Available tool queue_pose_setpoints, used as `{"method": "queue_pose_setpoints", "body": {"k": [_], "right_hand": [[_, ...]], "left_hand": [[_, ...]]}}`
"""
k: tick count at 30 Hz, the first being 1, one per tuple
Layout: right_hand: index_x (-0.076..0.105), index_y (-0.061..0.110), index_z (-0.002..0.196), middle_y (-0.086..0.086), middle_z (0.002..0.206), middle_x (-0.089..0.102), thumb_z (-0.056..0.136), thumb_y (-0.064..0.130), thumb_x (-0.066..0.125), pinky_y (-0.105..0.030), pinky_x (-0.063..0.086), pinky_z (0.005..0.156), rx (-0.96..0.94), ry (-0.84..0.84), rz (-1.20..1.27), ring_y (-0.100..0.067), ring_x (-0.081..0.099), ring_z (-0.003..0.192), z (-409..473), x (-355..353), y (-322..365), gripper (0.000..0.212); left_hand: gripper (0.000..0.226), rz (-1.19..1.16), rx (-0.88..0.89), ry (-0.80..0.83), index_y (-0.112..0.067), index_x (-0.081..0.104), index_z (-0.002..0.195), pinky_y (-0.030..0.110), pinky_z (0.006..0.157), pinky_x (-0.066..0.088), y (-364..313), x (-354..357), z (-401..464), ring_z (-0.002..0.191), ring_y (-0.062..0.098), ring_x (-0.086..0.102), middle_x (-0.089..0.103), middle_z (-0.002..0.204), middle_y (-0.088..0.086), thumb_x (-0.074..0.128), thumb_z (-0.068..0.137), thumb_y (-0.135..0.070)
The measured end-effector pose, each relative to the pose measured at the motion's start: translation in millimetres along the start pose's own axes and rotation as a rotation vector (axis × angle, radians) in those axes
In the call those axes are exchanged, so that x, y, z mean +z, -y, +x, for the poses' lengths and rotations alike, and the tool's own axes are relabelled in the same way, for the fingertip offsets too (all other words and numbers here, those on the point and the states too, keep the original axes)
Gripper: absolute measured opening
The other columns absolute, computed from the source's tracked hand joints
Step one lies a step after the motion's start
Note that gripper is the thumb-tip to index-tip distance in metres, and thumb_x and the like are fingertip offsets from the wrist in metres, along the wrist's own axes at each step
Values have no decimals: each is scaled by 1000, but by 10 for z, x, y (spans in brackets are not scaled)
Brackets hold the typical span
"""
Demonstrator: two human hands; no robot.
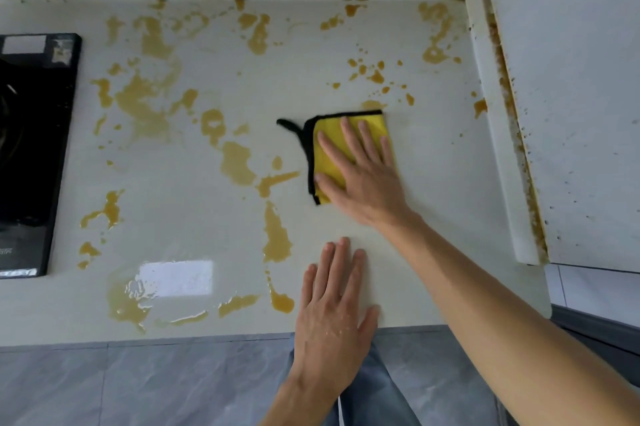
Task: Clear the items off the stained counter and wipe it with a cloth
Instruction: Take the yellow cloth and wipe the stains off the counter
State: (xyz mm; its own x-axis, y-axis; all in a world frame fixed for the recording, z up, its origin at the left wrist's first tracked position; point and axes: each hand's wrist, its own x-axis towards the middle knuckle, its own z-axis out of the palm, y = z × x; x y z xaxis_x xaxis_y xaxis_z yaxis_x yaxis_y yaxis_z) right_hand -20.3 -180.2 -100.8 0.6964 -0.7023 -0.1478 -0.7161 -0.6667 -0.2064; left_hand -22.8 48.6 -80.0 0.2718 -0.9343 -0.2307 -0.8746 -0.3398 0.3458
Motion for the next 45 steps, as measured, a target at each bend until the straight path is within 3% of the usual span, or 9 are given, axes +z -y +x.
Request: {"method": "queue_pose_setpoints", "body": {"k": [4,11,17,20,24,28,31,36,45], "right_hand": [[6,45,163,1,174,-8,99,70,30,-53,-3,128,206,34,38,-25,-9,161,178,-163,-464,73],[-4,47,162,6,173,-15,101,72,16,-53,2,129,168,38,-49,-19,-15,160,-936,-103,-980,70],[-1,42,164,-2,174,-10,99,70,16,-53,-3,128,440,-19,25,-26,-9,160,-25,-322,-1229,73],[1,39,165,-4,174,-11,100,66,21,-53,-5,128,393,-20,39,-28,-12,160,195,-316,-1055,73],[1,45,164,4,174,-12,101,70,21,-51,-1,129,128,15,-21,-21,-14,160,-407,-228,-1132,71],[0,47,163,6,174,-10,100,72,20,-48,-1,129,253,18,-29,-19,-11,160,-479,-312,-1416,70],[1,45,163,3,174,-8,99,71,21,-46,-2,129,304,-6,-5,-20,-8,161,-145,-368,-1467,72],[-1,42,164,-1,174,-12,99,70,19,-51,-4,128,273,39,-7,-25,-10,160,448,-510,-1548,74],[-1,45,163,5,174,-11,100,69,24,-47,-3,129,207,38,-2,-20,-12,160,-432,-371,-1543,72]], "left_hand": [[82,15,10,-17,-21,34,165,44,126,16,19,13,4,164,27,15,13,178,4,59,93,-50],[88,23,21,-49,-20,41,162,46,123,24,56,35,13,161,28,26,23,175,5,73,87,-51],[79,-18,36,-145,-18,54,155,47,117,31,23,42,42,153,32,40,37,169,7,62,83,-50],[73,-7,37,-160,-16,58,151,47,114,34,30,42,60,151,32,45,42,167,9,54,88,-53],[60,-24,-51,-126,-22,63,144,48,107,43,-123,-91,202,143,35,51,51,157,7,62,92,-51],[50,-72,-148,-98,-27,67,134,46,102,49,-244,-256,482,132,30,53,55,146,2,80,87,-40],[49,-72,-138,-146,-25,66,137,48,110,44,-275,-326,772,137,32,51,54,150,5,75,91,-42],[64,7,-106,-90,-25,42,159,58,127,19,-370,-294,1234,159,35,21,28,171,10,51,103,-55],[68,60,-95,-191,-22,37,164,61,128,14,-356,-6,1275,162,33,17,24,174,10,38,106,-58]]}}
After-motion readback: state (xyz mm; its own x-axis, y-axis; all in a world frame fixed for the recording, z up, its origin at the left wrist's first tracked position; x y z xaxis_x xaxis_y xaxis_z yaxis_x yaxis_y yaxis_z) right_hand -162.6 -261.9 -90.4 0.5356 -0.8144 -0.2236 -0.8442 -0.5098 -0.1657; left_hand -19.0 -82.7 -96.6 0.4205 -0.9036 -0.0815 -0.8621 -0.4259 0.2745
